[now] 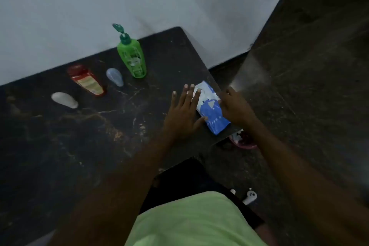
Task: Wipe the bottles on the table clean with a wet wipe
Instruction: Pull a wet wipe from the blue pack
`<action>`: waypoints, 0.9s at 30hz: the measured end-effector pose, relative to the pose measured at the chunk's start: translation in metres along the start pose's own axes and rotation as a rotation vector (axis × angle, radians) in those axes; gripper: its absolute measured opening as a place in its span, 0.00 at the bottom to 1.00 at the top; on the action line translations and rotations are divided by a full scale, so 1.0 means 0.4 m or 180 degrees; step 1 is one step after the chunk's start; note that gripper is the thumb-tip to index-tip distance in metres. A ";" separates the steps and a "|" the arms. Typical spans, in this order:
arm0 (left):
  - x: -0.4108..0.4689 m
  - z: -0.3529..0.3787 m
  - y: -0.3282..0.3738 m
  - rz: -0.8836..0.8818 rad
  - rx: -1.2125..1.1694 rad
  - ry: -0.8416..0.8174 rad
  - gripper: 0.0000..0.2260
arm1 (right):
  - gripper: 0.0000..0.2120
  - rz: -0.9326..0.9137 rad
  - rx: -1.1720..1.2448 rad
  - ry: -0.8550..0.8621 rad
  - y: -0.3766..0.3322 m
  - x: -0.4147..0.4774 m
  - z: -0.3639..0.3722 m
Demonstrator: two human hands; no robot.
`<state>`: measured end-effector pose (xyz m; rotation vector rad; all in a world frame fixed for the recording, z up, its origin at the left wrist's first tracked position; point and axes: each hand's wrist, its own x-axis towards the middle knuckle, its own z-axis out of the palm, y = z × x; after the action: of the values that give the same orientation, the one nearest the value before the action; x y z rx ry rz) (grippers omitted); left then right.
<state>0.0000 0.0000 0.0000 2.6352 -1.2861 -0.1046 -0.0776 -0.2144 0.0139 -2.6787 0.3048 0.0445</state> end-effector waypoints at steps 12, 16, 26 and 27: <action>0.036 0.229 0.031 -0.0183 -0.0257 -0.0142 0.43 | 0.22 0.0066 0.0426 0.0016 0.085 0.035 0.162; 0.036 0.270 0.031 -0.0323 -0.0366 -0.0062 0.43 | 0.12 -0.0065 0.0453 0.0140 0.100 0.055 0.186; 0.014 0.276 0.036 -0.0394 -0.0468 -0.0159 0.44 | 0.05 0.0503 0.2218 0.1006 0.050 0.048 0.066; 0.012 0.276 0.036 -0.0379 -0.0468 -0.0178 0.44 | 0.06 0.0621 0.2647 0.1008 0.038 0.051 0.045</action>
<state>-0.0250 -0.0294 -0.1043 2.5971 -1.0922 -0.2818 -0.0607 -0.2241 -0.0106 -1.8166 0.5413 -0.3692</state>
